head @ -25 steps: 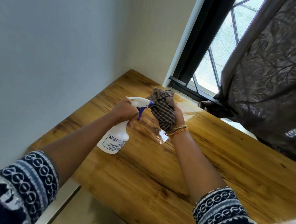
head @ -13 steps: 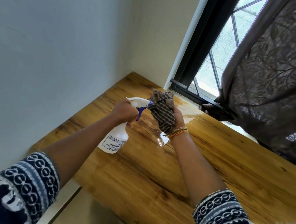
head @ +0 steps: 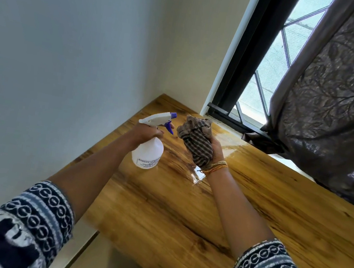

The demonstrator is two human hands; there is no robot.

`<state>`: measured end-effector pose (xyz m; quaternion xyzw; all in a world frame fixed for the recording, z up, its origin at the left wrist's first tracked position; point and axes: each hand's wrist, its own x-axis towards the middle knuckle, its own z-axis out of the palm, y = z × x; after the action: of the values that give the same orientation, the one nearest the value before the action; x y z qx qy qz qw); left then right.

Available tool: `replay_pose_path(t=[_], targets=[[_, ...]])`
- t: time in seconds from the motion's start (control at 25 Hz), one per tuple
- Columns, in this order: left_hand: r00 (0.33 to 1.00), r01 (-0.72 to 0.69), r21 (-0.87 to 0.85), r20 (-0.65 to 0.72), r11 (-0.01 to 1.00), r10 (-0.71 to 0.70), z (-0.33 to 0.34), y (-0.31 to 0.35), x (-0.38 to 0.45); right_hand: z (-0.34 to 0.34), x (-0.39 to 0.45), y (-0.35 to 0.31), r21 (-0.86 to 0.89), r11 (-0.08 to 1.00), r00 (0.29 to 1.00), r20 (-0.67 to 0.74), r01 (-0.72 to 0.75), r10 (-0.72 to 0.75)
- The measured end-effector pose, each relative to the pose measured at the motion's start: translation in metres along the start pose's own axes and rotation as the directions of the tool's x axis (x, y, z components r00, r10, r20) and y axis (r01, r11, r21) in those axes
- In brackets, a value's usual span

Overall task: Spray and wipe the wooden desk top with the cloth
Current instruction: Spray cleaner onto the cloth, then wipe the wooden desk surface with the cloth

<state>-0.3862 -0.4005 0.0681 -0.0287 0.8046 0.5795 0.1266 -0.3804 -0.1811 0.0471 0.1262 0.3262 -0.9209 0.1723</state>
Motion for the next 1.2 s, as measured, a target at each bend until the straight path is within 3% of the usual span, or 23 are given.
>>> replay_pose_path(t=[0.24, 0.4, 0.56, 0.84, 1.0, 1.2], targets=[[0.999, 0.006, 0.107, -0.034, 0.994, -0.002, -0.007, -0.008, 0.002, 0.002, 0.003, 0.005, 0.032, 0.999, 1.000, 0.028, 0.006, -0.007], [0.995, -0.095, 0.095, -0.032, 0.991, 0.098, -0.012, -0.012, -0.008, -0.002, 0.001, 0.013, 0.061, 0.998, 0.997, 0.082, 0.011, -0.016], [0.991, -0.104, 0.136, -0.073, 0.985, 0.115, -0.017, -0.023, -0.021, -0.005, -0.011, 0.033, 0.108, 0.993, 0.995, 0.084, 0.037, -0.046], [0.993, -0.021, 0.270, -0.106, 0.963, 0.051, -0.017, -0.046, -0.074, -0.019, -0.060, 0.077, 0.085, 0.992, 0.994, -0.075, 0.090, -0.084], [0.998, 0.007, 0.364, -0.066, 0.931, 0.018, -0.019, -0.066, -0.119, -0.020, -0.094, 0.104, 0.049, 0.998, 0.998, -0.053, 0.038, -0.035], [1.000, 0.004, 0.542, -0.020, 0.840, 0.008, -0.028, -0.105, -0.189, -0.019, -0.140, 0.163, 0.162, 0.986, 0.996, -0.073, -0.031, 0.044]])
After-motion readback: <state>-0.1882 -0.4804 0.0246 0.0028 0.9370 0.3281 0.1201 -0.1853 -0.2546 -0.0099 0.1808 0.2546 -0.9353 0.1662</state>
